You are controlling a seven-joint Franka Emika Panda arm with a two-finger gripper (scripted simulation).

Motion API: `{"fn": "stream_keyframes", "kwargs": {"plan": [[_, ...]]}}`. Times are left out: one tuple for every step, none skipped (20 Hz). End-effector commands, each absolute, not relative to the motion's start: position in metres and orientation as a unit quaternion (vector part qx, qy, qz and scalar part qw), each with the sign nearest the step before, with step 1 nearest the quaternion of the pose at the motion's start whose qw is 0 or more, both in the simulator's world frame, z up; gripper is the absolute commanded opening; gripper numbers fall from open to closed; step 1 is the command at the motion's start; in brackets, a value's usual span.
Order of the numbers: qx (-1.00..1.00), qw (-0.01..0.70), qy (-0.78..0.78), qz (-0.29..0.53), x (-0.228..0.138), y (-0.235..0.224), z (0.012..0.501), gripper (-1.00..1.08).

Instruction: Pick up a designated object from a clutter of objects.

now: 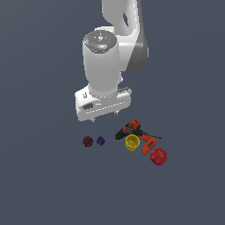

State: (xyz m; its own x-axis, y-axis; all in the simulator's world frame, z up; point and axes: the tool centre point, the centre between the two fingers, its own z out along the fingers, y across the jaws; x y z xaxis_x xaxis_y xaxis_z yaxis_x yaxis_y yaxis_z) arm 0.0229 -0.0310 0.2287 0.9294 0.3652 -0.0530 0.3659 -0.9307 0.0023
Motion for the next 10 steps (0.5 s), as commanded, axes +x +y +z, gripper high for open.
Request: {"fn": "stream_keyframes", "kwargs": {"plan": [[0.977,0.005,0.211,-0.024,0.027,-0.039,0.218,1.0],[0.975,0.004,0.221,-0.023,0.028,-0.042,0.213,1.0],[0.973,0.003,0.23,-0.022,0.029,-0.045,0.209,1.0],[0.971,0.003,0.24,-0.022,0.031,-0.048,0.204,1.0],[0.968,0.002,0.249,-0.021,0.032,-0.051,0.2,1.0],[0.966,0.002,0.259,-0.02,0.033,-0.054,0.195,1.0],[0.963,0.002,0.269,-0.019,0.034,-0.057,0.191,1.0],[0.96,0.001,0.278,-0.018,0.035,-0.06,0.186,1.0],[0.958,0.001,0.287,-0.018,0.036,-0.063,0.182,1.0],[0.955,0.0,0.297,-0.017,0.037,-0.067,0.177,1.0]]}}
